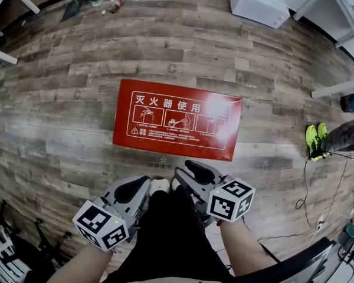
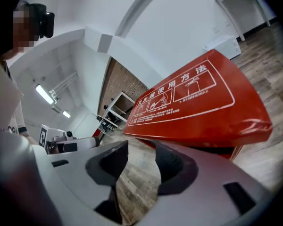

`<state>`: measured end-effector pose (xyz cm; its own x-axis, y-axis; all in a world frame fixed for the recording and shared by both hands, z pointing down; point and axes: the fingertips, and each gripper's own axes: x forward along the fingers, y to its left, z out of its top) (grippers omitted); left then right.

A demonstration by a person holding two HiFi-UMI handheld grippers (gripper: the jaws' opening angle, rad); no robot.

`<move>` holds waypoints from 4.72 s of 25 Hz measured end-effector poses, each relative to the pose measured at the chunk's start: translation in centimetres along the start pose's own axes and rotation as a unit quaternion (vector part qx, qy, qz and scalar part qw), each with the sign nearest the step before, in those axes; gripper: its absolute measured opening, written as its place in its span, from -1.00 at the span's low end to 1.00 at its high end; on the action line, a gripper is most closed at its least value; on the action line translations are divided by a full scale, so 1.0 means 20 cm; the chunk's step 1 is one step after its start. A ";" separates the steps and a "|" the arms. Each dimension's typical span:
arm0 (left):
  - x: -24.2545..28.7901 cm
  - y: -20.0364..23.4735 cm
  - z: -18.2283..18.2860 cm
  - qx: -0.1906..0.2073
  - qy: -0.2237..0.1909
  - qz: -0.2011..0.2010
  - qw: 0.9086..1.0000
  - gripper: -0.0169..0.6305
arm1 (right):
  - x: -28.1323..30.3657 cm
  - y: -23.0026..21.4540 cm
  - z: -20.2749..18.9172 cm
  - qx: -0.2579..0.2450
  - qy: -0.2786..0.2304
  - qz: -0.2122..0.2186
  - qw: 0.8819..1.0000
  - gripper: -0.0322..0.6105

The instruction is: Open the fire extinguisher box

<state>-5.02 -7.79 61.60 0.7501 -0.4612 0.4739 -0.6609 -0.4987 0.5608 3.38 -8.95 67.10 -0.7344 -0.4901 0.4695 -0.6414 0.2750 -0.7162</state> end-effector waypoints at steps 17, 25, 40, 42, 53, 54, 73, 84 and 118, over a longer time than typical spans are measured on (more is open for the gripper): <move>0.15 0.13 -0.15 0.026 -0.031 -0.025 0.999 -0.94 | 0.18 -0.16 -0.01 0.034 -0.137 0.079 0.987 -0.37; 0.15 0.11 -0.09 0.035 -0.049 -0.024 0.998 -0.94 | 0.17 -0.14 0.05 0.073 -0.166 0.120 0.976 -0.37; -0.07 -0.06 0.50 0.011 -0.103 -0.012 0.995 -0.94 | -0.08 0.23 0.56 0.153 -0.219 0.140 0.953 -0.40; -0.11 -0.07 0.60 0.010 -0.118 -0.010 0.993 -0.94 | -0.09 0.23 0.63 0.171 -0.224 0.131 0.951 -0.60; -0.27 -0.04 0.98 0.022 -0.145 -0.018 0.989 -0.94 | -0.09 0.25 0.96 0.225 -0.268 0.096 0.932 -0.70; -0.28 -0.04 1.01 0.027 -0.145 -0.021 0.989 -0.94 | -0.09 0.25 0.98 0.227 -0.271 0.092 0.931 -0.70; -0.10 -0.04 1.29 -0.003 -0.165 0.014 0.986 -0.94 | -0.03 0.16 1.33 0.315 -0.275 0.128 0.899 -0.79; 0.02 -0.05 1.47 -0.019 -0.177 0.046 0.983 -0.94 | 0.01 0.08 1.44 0.352 -0.256 0.106 0.894 -0.80; 0.27 0.24 1.67 -0.074 -0.171 0.063 0.980 -0.94 | 0.19 -0.16 1.71 0.382 -0.269 0.069 0.882 -0.81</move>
<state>-4.78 -37.16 44.20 0.5942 -0.7445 0.3044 -0.7189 -0.3218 0.6161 10.23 -39.91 53.54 -0.4513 -0.8730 0.1849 -0.0668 -0.1735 -0.9826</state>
